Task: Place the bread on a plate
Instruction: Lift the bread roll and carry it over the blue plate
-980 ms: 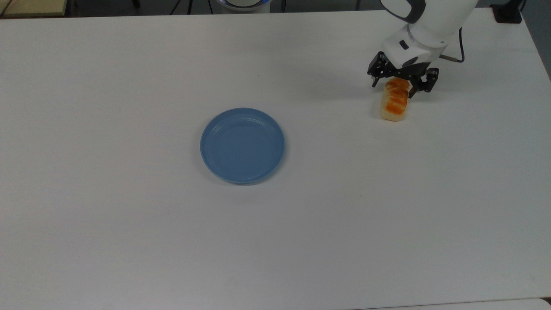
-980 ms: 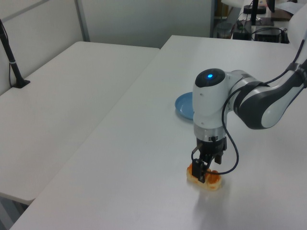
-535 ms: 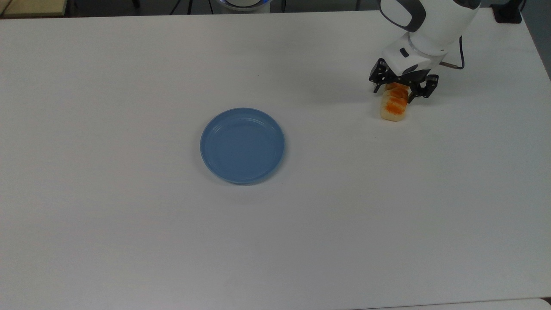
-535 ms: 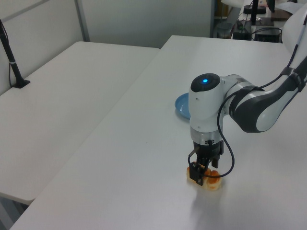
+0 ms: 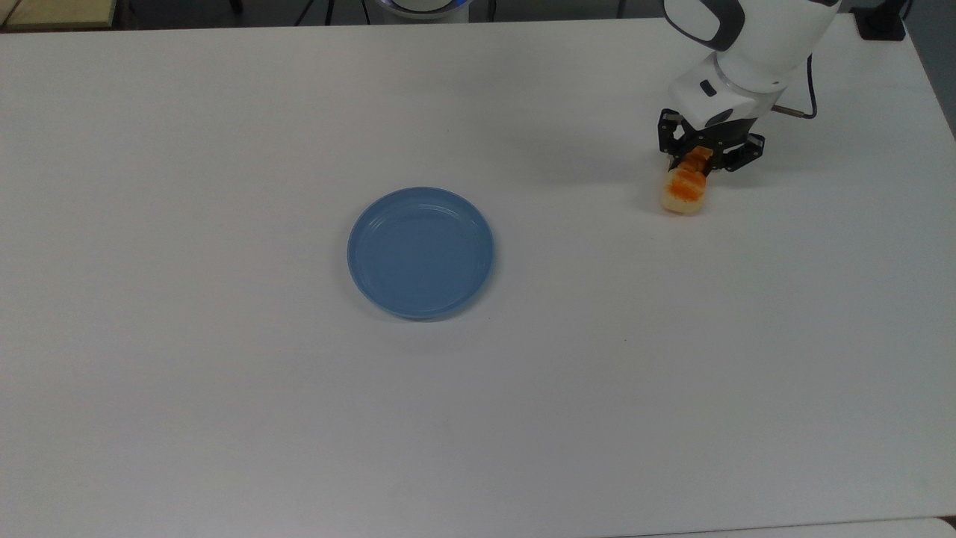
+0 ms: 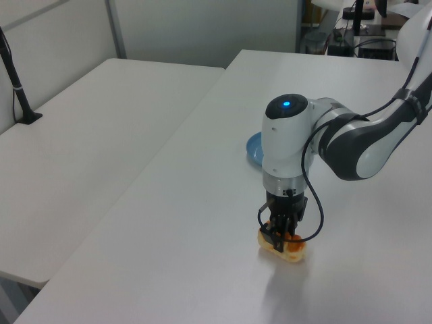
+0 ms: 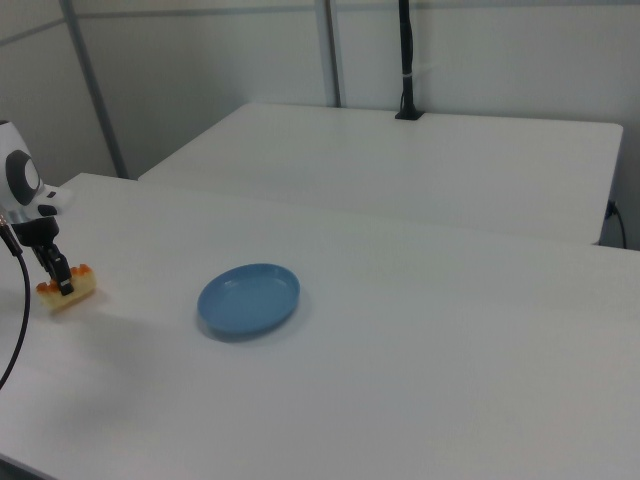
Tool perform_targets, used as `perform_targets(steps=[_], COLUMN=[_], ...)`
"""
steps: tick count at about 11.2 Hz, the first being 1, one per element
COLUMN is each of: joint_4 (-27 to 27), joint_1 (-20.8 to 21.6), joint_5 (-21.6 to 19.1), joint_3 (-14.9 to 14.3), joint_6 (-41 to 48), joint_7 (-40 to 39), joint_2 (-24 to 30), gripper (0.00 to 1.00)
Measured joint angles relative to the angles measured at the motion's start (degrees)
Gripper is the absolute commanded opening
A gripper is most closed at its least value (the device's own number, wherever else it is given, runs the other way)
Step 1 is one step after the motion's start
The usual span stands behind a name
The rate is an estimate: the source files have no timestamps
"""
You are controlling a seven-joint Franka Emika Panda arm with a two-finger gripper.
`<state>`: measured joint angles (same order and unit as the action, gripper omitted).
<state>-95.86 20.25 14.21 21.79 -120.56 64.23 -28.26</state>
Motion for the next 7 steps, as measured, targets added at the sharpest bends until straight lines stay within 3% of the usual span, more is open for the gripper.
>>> perform_targets(steps=[2,7], joint_4=[0.8,5.1], joint_1=[-1.34,-11.28], joint_5=[0.02,0.01], joint_3=[-0.13,-0.58], joint_6=[0.02,6.17], joint_7=[-1.57,-12.59], joint_2=[0.62,5.42], gripper=[0.42,0.42])
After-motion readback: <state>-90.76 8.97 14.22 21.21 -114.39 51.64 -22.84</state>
